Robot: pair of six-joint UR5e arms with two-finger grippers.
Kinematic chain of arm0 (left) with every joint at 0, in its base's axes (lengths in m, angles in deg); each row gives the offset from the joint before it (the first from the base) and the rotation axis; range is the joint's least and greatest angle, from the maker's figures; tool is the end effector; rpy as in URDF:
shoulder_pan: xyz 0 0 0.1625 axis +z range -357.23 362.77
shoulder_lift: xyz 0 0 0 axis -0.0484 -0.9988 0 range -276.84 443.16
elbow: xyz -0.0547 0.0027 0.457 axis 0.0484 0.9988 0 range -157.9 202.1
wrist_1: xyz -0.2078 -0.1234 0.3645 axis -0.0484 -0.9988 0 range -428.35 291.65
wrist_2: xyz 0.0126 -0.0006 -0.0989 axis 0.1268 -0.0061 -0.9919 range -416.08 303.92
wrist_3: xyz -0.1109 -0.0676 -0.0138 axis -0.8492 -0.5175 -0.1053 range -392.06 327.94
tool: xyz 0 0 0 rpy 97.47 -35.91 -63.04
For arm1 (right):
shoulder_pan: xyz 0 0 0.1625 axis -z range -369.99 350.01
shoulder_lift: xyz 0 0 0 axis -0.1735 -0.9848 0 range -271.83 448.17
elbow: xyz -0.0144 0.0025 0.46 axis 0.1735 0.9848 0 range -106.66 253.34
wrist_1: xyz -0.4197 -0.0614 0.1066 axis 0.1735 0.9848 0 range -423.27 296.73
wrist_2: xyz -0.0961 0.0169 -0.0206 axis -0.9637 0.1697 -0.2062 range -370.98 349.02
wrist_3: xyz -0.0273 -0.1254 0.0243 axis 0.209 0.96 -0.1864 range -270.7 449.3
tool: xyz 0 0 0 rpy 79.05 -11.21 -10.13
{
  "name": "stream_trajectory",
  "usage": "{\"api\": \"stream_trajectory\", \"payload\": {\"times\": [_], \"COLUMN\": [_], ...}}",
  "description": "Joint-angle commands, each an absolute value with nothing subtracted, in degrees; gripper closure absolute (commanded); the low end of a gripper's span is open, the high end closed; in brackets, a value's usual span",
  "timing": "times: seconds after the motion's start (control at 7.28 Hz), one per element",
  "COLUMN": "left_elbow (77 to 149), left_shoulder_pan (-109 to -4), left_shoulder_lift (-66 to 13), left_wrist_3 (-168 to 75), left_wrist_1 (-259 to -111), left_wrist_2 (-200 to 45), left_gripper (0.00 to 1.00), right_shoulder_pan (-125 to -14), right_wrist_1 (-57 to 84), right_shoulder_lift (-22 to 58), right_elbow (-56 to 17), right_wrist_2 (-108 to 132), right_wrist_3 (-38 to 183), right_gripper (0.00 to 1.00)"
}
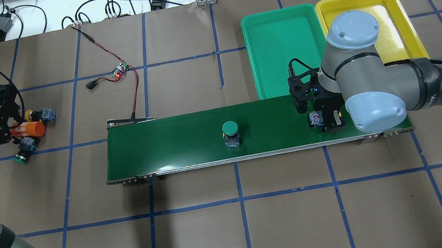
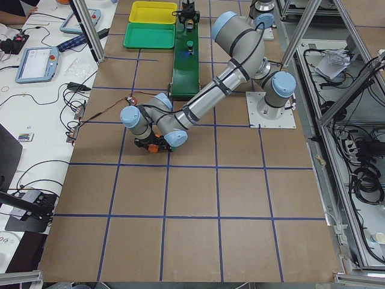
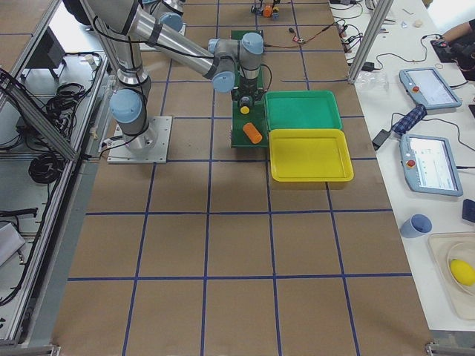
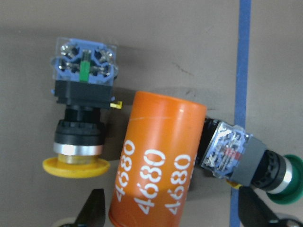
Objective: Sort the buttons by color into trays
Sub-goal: 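Lower the yellow button into the yellow tray while the left gripper grasps a cylinder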
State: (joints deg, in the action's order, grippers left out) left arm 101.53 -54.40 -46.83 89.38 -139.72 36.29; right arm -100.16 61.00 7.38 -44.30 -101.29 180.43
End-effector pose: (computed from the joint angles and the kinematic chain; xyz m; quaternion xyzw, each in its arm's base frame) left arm 0.2895 -0.6846 0.1636 -0.6966 -0.7109 -0.0410 0.0871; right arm 0.1341 -0.5003 0.2320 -0.7150 0.6988 0.0177 0.0142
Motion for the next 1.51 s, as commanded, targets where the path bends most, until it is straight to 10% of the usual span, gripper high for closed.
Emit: {"api": "stream_trajectory", "payload": {"times": [0.0, 0.82, 1.37], "left_elbow": [101.55, 103.39, 117.18], "left_shoulder_pan": [-54.45, -64.87, -73.50], "left_shoulder_lift": [-46.30, -33.33, -23.03], "left_wrist_3": [89.67, 85.65, 71.25], "left_wrist_1": [-139.98, -150.42, -150.09], "left_wrist_2": [35.24, 35.41, 31.92], "left_gripper": [1.00, 1.00, 1.00], "right_shoulder_pan": [-99.99, -86.58, -84.43], "right_wrist_1": [60.92, 61.10, 61.89], "right_shoulder_lift": [7.23, 15.03, 17.06], "right_elbow": [-43.82, -28.46, -25.90], "right_wrist_2": [-101.59, -102.31, -101.25], "right_wrist_3": [180.53, 188.76, 195.29], "right_gripper": [0.83, 0.84, 0.83]}}
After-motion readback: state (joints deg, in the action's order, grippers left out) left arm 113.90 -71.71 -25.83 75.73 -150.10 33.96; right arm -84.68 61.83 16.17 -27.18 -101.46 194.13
